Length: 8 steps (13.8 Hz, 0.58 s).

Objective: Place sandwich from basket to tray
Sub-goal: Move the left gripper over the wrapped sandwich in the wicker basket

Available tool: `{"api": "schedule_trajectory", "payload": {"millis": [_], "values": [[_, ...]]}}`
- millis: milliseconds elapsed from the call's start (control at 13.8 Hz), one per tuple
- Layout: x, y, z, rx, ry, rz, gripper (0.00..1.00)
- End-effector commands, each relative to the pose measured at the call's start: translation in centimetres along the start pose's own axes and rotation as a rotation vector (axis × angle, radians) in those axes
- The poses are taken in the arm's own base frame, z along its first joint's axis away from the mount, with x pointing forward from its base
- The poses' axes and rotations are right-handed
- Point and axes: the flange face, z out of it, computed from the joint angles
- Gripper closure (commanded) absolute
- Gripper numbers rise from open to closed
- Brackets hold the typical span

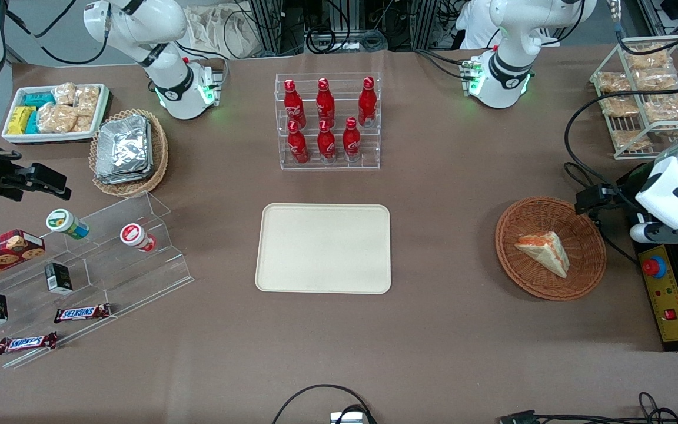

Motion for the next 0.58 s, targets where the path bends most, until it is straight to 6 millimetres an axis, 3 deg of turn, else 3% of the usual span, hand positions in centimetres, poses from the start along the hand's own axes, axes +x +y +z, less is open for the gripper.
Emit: {"api": "schedule_trajectory", "payload": {"millis": [0, 509], "values": [[0.39, -0.19, -0.59, -0.011, -0.006, -0.011, 0.00], [1.22, -0.21, -0.20, 0.024, -0.010, 0.019, 0.00]]}}
